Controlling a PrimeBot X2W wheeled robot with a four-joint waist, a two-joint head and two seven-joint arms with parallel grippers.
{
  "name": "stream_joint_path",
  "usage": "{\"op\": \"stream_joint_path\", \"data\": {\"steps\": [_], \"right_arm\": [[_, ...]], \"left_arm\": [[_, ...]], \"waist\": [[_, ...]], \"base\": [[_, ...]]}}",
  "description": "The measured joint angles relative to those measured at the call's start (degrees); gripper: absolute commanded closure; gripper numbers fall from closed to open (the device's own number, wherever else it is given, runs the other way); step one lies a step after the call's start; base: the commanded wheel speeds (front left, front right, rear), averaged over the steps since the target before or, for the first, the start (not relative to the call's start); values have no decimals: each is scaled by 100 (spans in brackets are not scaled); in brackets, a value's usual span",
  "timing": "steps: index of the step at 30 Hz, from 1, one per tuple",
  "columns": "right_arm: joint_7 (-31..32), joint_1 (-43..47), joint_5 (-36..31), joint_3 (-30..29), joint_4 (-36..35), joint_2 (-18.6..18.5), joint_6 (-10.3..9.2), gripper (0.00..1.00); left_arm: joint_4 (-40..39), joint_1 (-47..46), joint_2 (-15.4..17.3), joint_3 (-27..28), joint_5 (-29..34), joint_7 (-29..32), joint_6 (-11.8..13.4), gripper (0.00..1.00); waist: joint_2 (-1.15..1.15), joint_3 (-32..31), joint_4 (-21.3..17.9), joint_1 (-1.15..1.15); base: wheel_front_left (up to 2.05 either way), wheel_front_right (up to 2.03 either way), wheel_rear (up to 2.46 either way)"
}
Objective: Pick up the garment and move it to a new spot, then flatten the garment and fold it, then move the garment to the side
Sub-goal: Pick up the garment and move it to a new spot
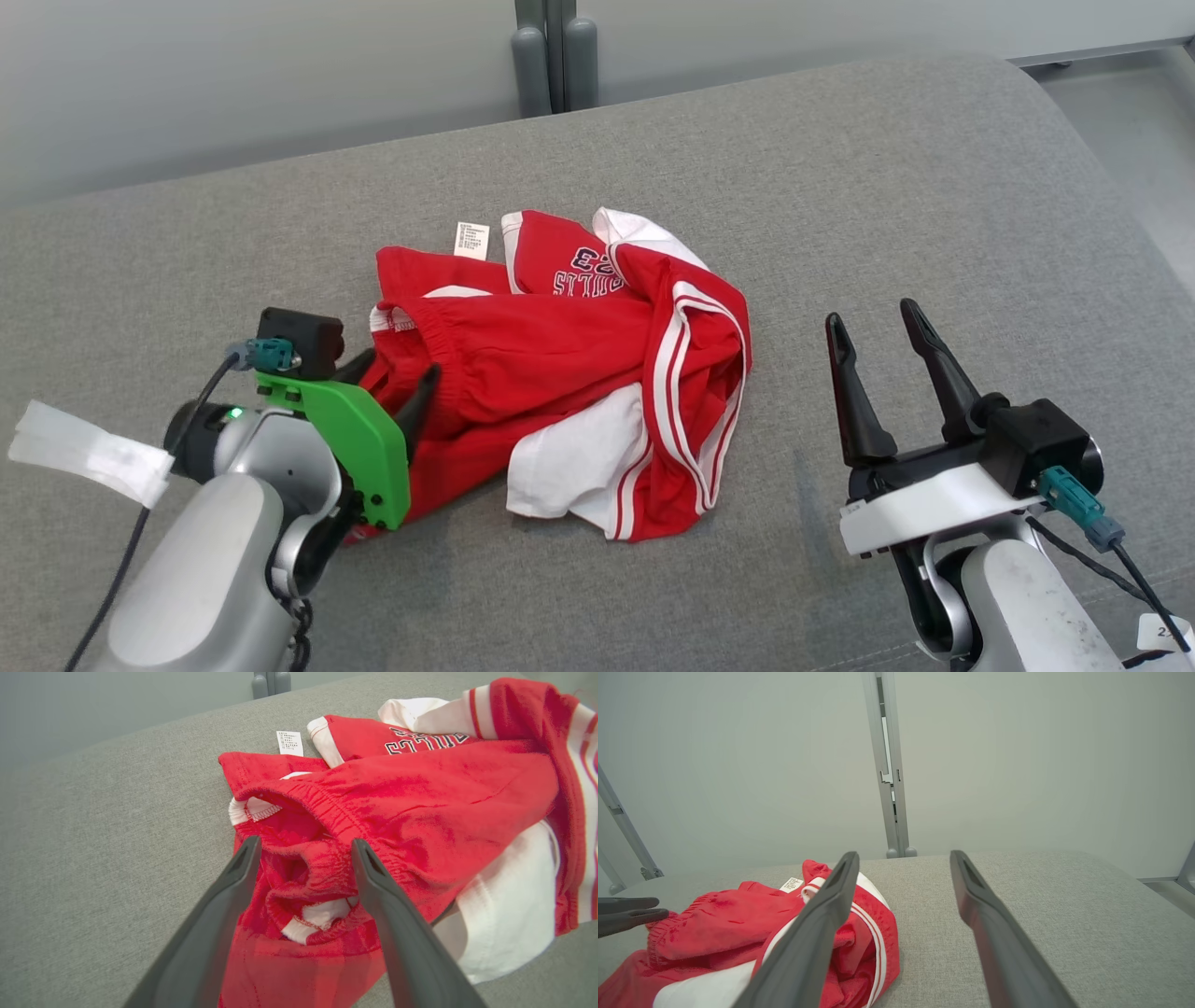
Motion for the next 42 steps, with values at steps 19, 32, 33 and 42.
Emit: {"op": "stream_joint_path", "data": {"steps": [19,32,33,42], "right_arm": [[0,5,4,31,0,1,42,0],[1,4,31,-80,-9,2,-8,0],[1,4,31,-92,-9,1,-12,0],[0,5,30,-127,-16,3,-12,0]], "left_arm": [[148,277,-104,182,-504,320,7,0],[-23,176,-226,482,-704,248,3,100],[-76,79,-169,669,-704,144,37,100],[-23,-449,1294,2256,-606,-183,657,100]], "waist": [[0,137,-244,0],[0,200,-189,0],[0,200,-166,0],[0,205,50,0]], "base": [[0,0,0],[0,0,0],[0,0,0],[0,0,0]]}}
